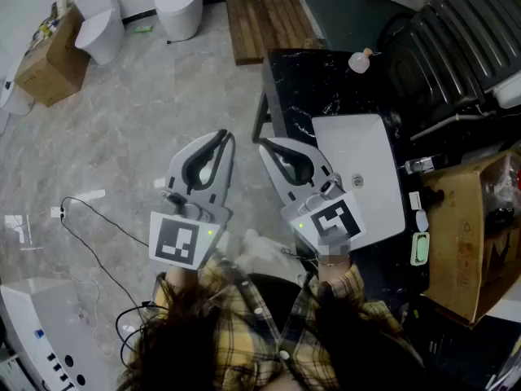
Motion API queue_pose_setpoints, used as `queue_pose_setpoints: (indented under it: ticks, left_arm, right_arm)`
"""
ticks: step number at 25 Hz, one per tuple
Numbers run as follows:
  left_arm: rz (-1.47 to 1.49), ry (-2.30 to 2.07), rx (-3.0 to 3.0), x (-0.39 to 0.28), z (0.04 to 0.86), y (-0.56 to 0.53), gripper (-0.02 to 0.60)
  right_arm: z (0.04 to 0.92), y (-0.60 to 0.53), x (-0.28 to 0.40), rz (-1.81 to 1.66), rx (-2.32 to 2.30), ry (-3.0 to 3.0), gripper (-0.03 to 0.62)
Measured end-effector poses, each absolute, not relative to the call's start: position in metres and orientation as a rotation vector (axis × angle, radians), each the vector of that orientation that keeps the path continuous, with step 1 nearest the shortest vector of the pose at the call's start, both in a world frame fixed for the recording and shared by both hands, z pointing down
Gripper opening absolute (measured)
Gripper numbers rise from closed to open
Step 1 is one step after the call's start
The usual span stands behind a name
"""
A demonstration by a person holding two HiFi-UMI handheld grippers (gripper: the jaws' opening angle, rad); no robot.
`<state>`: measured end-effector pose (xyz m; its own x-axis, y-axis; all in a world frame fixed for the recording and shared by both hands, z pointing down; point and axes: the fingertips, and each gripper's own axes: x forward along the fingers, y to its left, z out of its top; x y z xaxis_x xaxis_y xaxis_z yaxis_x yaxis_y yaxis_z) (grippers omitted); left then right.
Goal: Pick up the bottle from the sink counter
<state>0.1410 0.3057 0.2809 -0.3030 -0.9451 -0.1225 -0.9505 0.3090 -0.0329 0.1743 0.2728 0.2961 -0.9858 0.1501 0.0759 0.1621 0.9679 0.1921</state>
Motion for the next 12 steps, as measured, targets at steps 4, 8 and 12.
queue_pose_setpoints:
  ticks: [4, 8, 12]
  left_arm:
    - [0.061, 2.439, -1.781, 0.136, 0.28, 0.322, 0.035]
    - [0.061, 2.434, -1.78, 0.127, 0.28, 0.34, 0.035]
    - [0.058, 2.423, -1.801, 0.12, 0.283, 0.358, 0.035]
  right_arm:
    - [0.292, 0.288, 0.169, -0.269, -0.23, -3.084, 0.016]
    - [0.289, 0.302, 0.162, -0.263, -0.202, -3.101, 0.016]
    - [0.291, 0.316, 0.157, -0.274, -0.167, -3.116, 0.016]
